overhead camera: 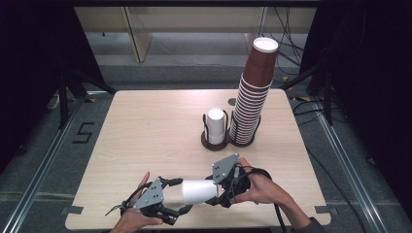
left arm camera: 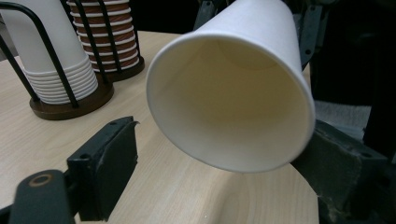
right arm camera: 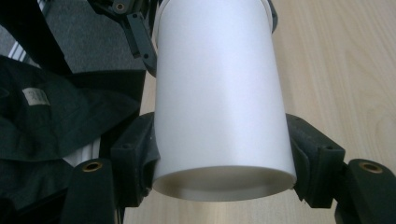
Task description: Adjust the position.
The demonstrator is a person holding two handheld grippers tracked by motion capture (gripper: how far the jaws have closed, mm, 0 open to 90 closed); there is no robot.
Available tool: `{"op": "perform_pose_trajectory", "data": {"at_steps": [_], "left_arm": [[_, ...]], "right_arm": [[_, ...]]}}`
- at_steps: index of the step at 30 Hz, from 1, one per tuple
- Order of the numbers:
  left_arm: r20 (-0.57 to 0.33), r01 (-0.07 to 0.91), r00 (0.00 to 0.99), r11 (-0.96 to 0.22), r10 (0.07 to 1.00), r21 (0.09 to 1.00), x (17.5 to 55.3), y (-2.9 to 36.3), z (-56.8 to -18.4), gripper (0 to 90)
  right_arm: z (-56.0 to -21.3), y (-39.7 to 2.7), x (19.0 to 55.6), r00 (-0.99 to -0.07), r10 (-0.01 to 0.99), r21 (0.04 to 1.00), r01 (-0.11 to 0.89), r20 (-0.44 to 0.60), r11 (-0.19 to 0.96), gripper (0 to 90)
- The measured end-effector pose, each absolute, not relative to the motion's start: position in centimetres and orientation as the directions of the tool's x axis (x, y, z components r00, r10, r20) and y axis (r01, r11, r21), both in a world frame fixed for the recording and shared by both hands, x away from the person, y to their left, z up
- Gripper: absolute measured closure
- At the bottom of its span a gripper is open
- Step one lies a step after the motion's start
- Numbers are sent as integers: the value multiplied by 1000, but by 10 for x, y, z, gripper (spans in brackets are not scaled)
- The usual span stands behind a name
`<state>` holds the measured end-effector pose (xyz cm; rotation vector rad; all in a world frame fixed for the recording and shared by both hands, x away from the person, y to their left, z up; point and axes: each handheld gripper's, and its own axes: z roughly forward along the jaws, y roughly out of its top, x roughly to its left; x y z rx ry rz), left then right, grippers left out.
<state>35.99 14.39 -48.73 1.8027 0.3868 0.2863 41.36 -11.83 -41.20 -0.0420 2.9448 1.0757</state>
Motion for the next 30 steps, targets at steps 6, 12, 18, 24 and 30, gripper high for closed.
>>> {"op": "perform_pose_trajectory", "data": {"at_steps": [6, 12, 18, 24, 30], "left_arm": [[-39, 130, 913, -199, 407, 971, 360, 147, -484, 145], [-73, 144, 915, -151, 398, 978, 360, 145, -484, 145], [-85, 152, 913, -140, 399, 978, 359, 143, -483, 145], [-80, 142, 921, -137, 381, 980, 358, 140, -483, 143], [-63, 114, 929, -121, 364, 986, 356, 139, -483, 144]], "right_arm": [[-411, -126, 419, -999, -8, 697, 19, 35, 717, 341], [-413, -125, 420, -998, -20, 728, 27, 57, 685, 341], [-415, -124, 420, -996, -43, 743, 28, 76, 669, 341], [-418, -122, 420, -993, -69, 753, 26, 95, 657, 340], [-423, -120, 420, -990, -87, 754, 30, 115, 657, 340]]}}
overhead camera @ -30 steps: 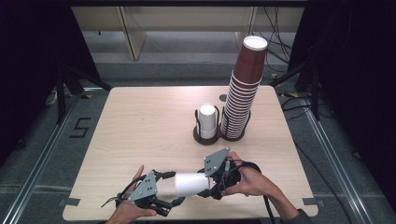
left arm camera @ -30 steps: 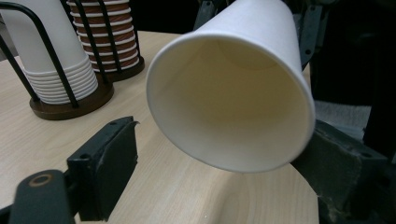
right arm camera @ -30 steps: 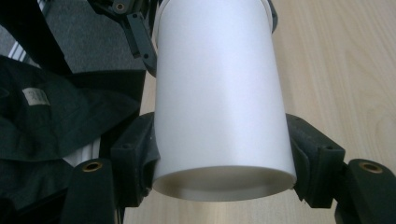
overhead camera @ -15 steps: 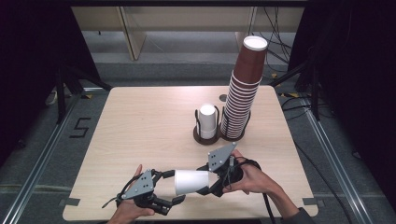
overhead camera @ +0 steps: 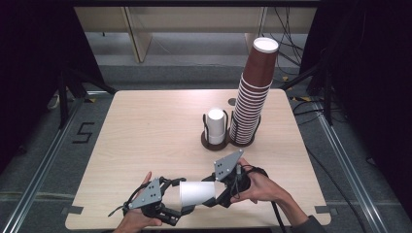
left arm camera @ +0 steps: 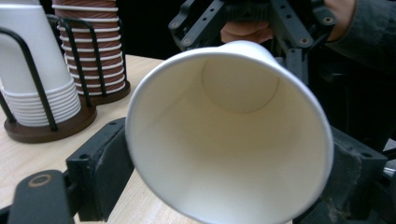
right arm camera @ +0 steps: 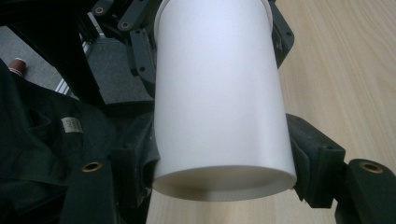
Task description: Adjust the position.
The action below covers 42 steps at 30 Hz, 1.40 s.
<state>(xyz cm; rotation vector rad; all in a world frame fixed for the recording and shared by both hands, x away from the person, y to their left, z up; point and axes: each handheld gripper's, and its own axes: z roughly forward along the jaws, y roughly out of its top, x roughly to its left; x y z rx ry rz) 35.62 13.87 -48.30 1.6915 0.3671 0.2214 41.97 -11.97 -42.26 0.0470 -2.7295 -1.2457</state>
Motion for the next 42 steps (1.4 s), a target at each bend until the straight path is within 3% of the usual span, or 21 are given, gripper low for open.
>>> {"op": "perform_pose_trajectory", "data": {"at_steps": [12, 15, 21, 26, 34, 37, 42], "left_arm": [[-39, 101, 935, -159, 353, 982, 356, 142, -479, 218], [-15, 96, 930, -204, 366, 974, 355, 140, -477, 230], [18, 110, 920, -301, 393, 947, 355, 139, -475, 238], [34, 121, 915, -353, 401, 928, 354, 136, -473, 237], [38, 122, 920, -376, 389, 919, 353, 133, -475, 236], [40, 121, 921, -383, 387, 916, 352, 132, -474, 236], [41, 116, 924, -380, 379, 918, 351, 131, -474, 231]], "right_arm": [[-430, -120, 422, -986, -94, 744, 38, 135, 668, 340], [-429, -120, 422, -989, -59, 730, 58, 134, 680, 263], [-420, -119, 414, -1000, -24, 673, -11, 10, 740, 196], [-417, -105, 403, -993, -52, 604, -103, -103, 791, 180], [-424, -86, 392, -978, -66, 483, -155, -197, 862, 205], [-427, -82, 390, -982, -59, 469, -138, -178, 872, 221], [-432, -76, 390, -976, -98, 443, -176, -194, 879, 319]]}}
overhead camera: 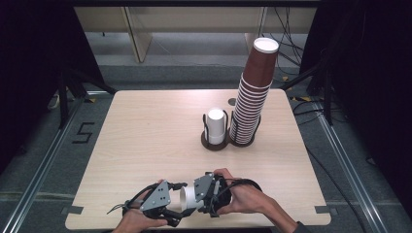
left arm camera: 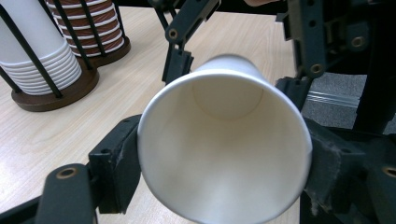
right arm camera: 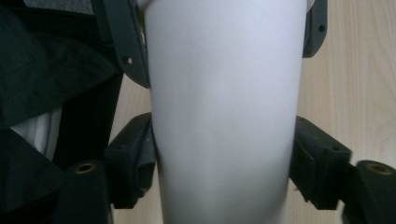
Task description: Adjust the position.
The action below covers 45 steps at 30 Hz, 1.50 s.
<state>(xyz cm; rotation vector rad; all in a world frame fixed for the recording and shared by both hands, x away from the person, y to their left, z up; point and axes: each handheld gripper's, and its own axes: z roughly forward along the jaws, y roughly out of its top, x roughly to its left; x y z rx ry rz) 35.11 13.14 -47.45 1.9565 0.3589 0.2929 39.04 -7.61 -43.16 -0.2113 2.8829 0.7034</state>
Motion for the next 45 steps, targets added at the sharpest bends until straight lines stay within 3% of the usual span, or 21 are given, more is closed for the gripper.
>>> {"op": "perform_pose_trajectory", "data": {"at_steps": [3, 5, 8, 15, 34, 40, 45], "left_arm": [[4, 127, 920, -308, 393, 943, 353, 132, -476, 197], [-15, 136, 910, -264, 414, 955, 353, 134, -476, 116], [-64, 152, 909, -183, 411, 971, 356, 140, -475, 143], [-130, 179, 897, -77, 423, 981, 357, 142, -474, 141], [-134, 186, 892, -81, 432, 979, 355, 136, -475, 146], [-140, 186, 898, -73, 416, 980, 356, 138, -473, 204], [-121, 180, 901, -105, 417, 978, 355, 139, -472, 222]], "right_arm": [[-432, -77, 393, -974, -112, 465, -194, -198, 864, 319], [-431, -82, 396, -979, -110, 500, -181, -169, 847, 320], [-430, -91, 407, -987, -113, 614, -162, -117, 773, 321], [-428, -107, 415, -998, -58, 726, -51, -15, 686, 321], [-433, -100, 413, -998, -62, 757, -29, 15, 653, 315], [-436, -99, 413, -998, -62, 761, -20, 27, 648, 313], [-438, -101, 415, -998, -37, 747, 20, 59, 664, 216]]}}
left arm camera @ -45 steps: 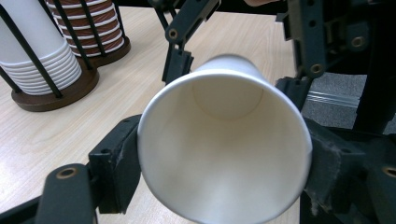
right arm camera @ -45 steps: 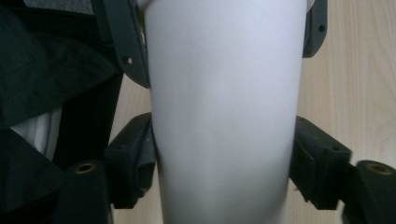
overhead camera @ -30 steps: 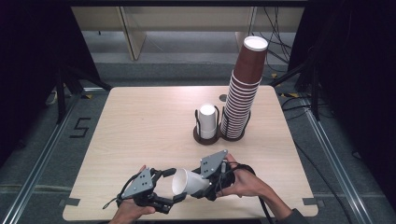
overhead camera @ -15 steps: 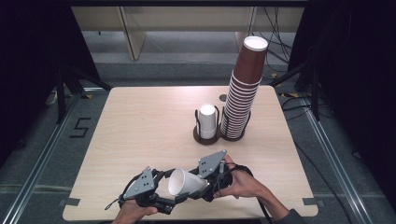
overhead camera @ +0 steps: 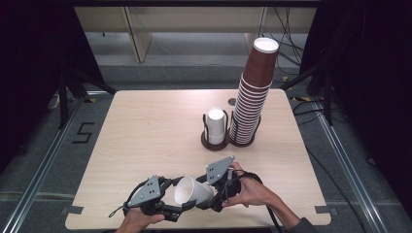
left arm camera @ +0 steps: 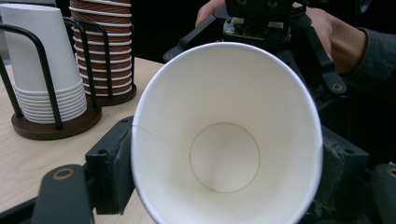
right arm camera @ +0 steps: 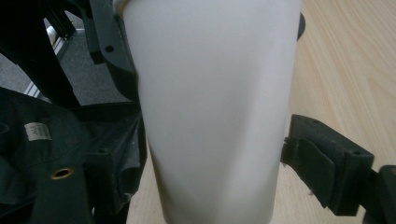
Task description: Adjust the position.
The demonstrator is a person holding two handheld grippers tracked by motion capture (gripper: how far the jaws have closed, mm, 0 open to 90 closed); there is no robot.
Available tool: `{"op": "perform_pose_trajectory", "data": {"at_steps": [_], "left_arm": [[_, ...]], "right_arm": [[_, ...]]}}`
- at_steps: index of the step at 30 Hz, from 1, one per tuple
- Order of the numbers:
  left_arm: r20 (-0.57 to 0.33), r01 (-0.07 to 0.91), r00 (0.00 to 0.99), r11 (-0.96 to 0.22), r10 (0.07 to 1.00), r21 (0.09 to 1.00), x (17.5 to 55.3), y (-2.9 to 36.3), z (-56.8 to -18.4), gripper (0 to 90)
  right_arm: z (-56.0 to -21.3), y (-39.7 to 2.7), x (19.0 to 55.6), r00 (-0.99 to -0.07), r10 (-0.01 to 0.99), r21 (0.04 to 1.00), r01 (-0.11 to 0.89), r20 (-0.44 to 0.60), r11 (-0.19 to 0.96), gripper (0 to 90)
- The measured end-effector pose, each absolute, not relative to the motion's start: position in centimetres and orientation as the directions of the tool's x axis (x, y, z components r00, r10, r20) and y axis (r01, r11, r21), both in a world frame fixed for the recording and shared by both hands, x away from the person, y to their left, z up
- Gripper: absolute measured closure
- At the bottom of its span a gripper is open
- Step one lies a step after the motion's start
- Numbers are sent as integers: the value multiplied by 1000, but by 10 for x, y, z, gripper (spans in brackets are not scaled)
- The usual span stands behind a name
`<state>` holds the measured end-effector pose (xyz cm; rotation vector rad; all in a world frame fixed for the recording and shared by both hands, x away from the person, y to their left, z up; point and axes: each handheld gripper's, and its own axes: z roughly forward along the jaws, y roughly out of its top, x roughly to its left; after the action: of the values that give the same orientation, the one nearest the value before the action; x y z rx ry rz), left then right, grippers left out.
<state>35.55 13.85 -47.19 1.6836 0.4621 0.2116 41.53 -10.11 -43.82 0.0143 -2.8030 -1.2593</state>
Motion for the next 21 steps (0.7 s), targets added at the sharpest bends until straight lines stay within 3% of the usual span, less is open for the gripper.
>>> {"op": "perform_pose_trajectory", "data": {"at_steps": [3, 13, 21], "left_arm": [[-101, 173, 897, -131, 431, 976, 356, 140, -470, 222], [-56, 206, 843, -225, 536, 952, 360, 146, -469, 219], [-7, 226, 783, -275, 622, 935, 364, 149, -471, 214]], "right_arm": [[-437, -107, 416, -998, -6, 747, 45, 66, 664, 163], [-438, -144, 424, -984, 168, 761, 154, 61, 630, 160], [-446, -161, 428, -966, 252, 764, 208, 62, 611, 163]]}}
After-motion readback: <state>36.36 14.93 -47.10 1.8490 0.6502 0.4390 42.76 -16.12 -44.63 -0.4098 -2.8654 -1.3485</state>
